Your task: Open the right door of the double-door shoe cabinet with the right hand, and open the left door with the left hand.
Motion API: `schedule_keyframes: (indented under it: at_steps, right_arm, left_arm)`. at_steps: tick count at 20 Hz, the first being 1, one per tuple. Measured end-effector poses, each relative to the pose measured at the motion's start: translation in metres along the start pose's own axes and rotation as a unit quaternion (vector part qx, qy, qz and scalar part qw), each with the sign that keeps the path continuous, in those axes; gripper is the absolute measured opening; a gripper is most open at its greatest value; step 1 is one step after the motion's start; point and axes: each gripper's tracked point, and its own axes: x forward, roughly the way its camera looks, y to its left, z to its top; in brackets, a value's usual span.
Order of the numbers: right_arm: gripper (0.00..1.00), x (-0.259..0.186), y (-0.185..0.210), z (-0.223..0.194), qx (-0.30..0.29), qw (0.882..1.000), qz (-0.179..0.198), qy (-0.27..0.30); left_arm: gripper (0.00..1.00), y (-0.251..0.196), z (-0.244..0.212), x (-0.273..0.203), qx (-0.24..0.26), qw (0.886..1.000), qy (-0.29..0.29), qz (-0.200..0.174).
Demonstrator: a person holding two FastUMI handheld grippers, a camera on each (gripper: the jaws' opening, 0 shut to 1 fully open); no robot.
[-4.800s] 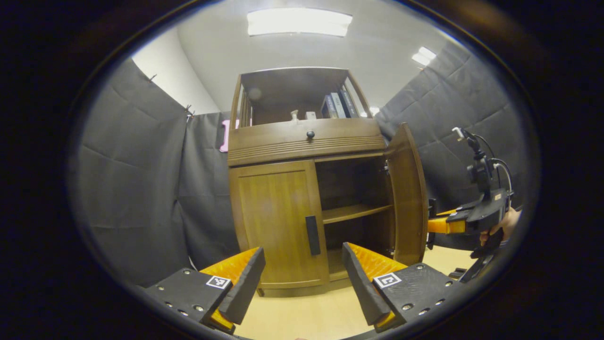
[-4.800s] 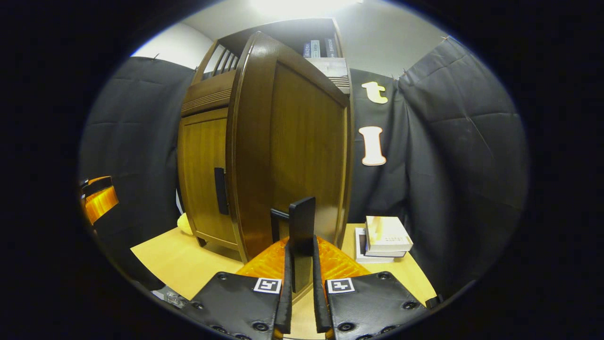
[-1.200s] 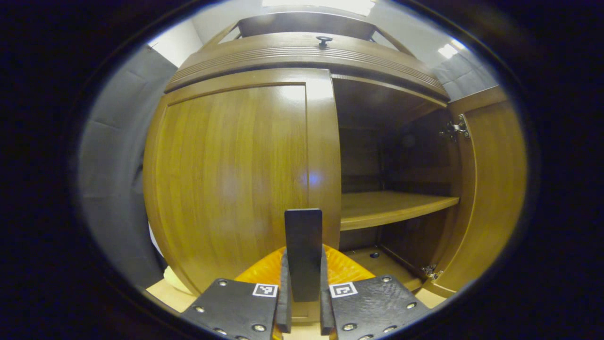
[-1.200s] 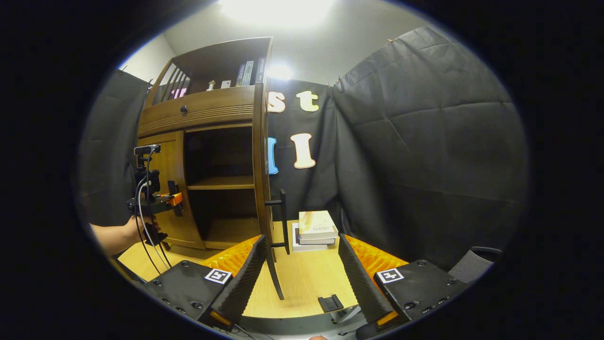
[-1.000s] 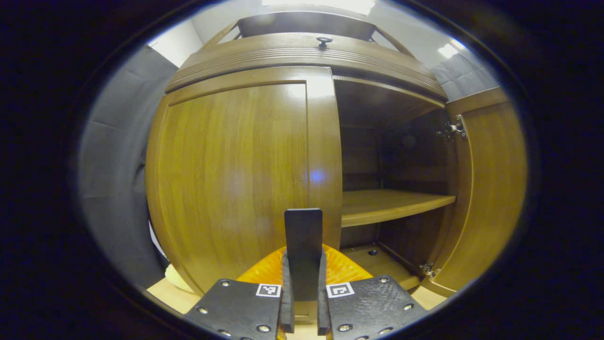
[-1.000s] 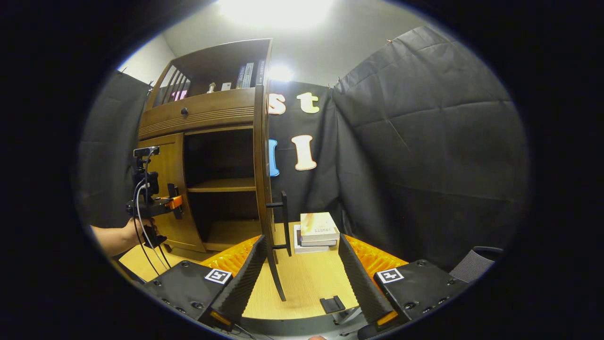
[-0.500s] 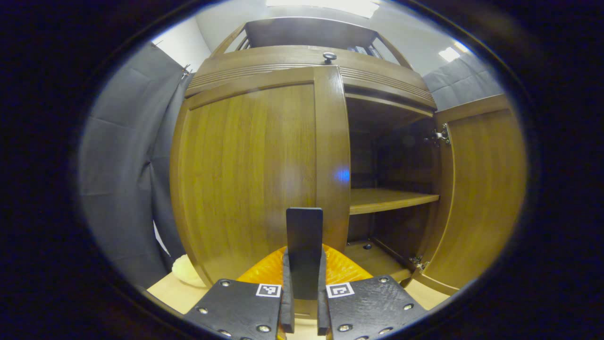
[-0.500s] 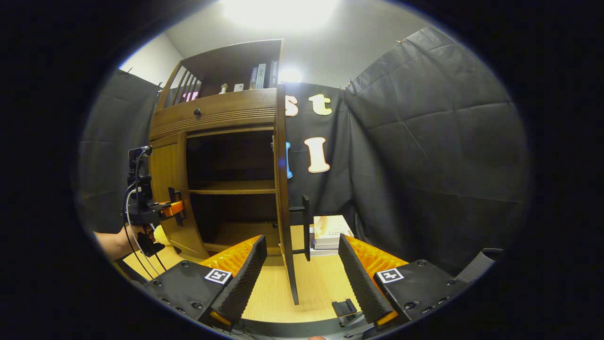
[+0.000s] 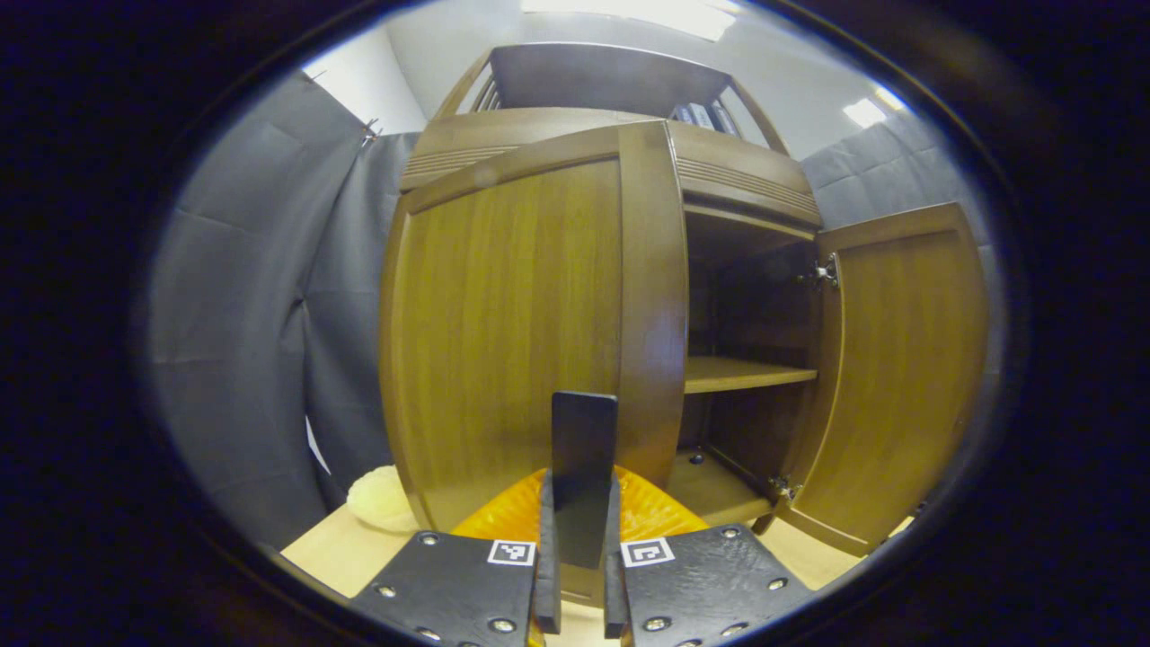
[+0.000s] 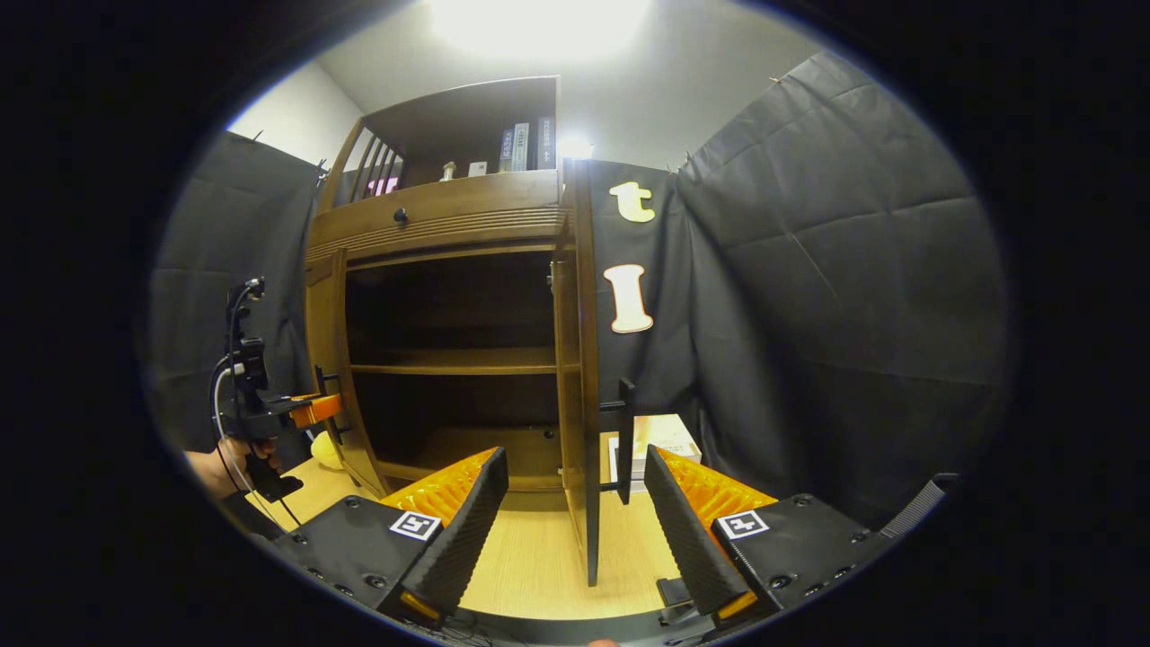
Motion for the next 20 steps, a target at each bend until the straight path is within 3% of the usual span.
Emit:
schedule_keyframes:
  at_steps: [2,4,8,14,20]
  right_arm:
    - [0.96,0.002,0.007,0.0,-0.001,1.0,0.008,-0.001]
    - [0.96,0.004,0.015,0.0,-0.004,1.0,0.016,-0.001]
    - [0.96,0.007,0.031,-0.001,-0.007,0.999,0.033,-0.002]
    - [0.96,0.014,0.054,-0.002,-0.014,0.998,0.054,-0.001]
    - [0.93,0.022,0.076,0.003,-0.018,0.997,0.071,-0.007]
  left_arm:
    - [0.23,0.007,0.001,-0.009,-0.001,1.0,0.0,0.002]
    - [0.17,0.01,0.003,-0.013,-0.002,1.0,0.0,0.004]
    - [0.17,0.027,0.001,-0.034,-0.005,1.0,0.002,0.008]
    - [0.22,0.044,0.0,-0.05,-0.007,1.0,0.002,0.013]
    - [0.22,0.067,-0.002,-0.066,-0.025,0.999,0.005,0.02]
